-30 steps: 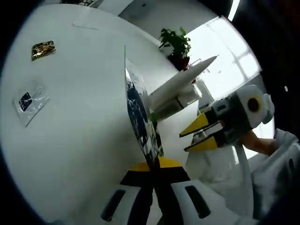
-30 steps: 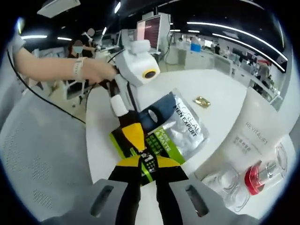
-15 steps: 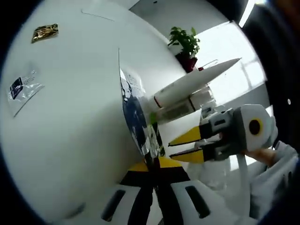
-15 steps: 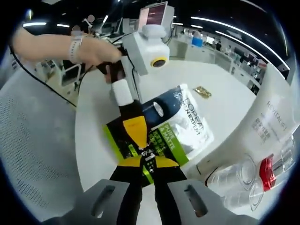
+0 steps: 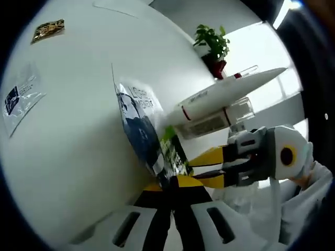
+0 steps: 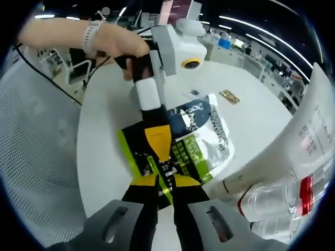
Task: Arrange the skincare products in the storage area until every visible bottle or jar stands upright without overlapping.
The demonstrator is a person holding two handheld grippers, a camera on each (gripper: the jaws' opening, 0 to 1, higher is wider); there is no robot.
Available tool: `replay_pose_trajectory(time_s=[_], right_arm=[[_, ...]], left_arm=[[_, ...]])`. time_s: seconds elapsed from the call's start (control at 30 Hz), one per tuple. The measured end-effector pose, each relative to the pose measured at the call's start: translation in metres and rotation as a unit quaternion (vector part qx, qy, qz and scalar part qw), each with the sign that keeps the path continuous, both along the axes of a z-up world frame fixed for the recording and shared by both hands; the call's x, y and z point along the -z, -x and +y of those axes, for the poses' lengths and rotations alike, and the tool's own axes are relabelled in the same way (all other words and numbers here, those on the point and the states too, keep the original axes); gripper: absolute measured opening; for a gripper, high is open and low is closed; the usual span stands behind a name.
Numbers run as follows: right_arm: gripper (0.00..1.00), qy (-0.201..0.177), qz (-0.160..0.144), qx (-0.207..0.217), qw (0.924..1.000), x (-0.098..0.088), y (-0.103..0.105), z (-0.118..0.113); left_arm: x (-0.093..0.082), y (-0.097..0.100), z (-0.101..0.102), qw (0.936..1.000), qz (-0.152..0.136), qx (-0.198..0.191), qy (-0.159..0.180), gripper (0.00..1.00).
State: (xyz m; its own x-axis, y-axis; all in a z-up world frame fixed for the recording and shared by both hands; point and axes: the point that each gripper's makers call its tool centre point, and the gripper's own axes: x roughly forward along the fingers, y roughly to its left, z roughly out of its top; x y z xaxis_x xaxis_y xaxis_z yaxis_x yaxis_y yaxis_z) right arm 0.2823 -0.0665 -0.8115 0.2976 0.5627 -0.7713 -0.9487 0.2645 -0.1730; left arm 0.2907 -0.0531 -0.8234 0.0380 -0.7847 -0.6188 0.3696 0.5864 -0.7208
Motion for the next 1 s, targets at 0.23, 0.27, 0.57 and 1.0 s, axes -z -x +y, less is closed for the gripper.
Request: replay_pose_trajectory(time_s=[0.23, 0.27, 0.57, 1.0], right_arm=[[0.09, 0.027, -0.019, -0.013, 0.9994, 0.009, -0.005, -0.005], [0.09, 0.031, -0.020, -0.014, 0.9992, 0.011, -0.005, -0.006], [0.06, 0.025, -0.005, -0.008, 0.9996, 0.014, -0.009, -0.007], [0.01, 0.012, 0.029, -0.013, 0.9994, 0.017, -0.004, -0.005]], left_arm=[[0.005, -0.006, -0.003, 0.9998, -0.003, 0.011, -0.014, 0.00], [0.007, -0.007, -0.004, 0.9998, -0.004, 0.013, -0.018, 0.00], [0.006, -0.006, -0.005, 0.9993, -0.012, 0.021, -0.030, 0.00], [0.010, -0.014, 0.000, 0.9992, -0.016, 0.026, -0.025, 0.00]])
